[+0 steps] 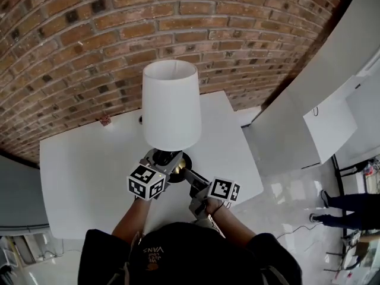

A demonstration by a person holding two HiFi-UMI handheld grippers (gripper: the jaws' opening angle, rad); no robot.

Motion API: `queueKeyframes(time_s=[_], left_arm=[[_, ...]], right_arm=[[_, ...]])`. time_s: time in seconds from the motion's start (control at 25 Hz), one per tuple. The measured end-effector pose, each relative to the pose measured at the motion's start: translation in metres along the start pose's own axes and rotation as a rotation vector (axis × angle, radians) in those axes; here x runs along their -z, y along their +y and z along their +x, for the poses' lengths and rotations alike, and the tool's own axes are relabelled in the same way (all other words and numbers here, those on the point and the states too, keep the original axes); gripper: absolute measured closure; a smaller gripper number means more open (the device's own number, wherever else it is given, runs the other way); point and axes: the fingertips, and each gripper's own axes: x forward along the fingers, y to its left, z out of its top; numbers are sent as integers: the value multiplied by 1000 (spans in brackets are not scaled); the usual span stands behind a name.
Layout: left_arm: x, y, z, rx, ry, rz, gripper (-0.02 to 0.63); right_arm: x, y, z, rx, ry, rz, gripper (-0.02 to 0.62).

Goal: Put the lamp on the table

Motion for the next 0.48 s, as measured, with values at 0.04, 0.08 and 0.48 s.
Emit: queueKeyframes(time_s=[0.04, 0.08, 0.48], left_arm=[[-3, 2, 5, -14, -7, 0, 486], [-6, 5, 10, -26, -12, 1, 486], [-20, 49, 46, -124, -55, 39, 488]], right_arm=[[-7, -1, 2, -5, 11, -9, 402], [-14, -1, 4, -11, 22, -17, 402], [-62, -14, 46, -61, 70, -83, 407]])
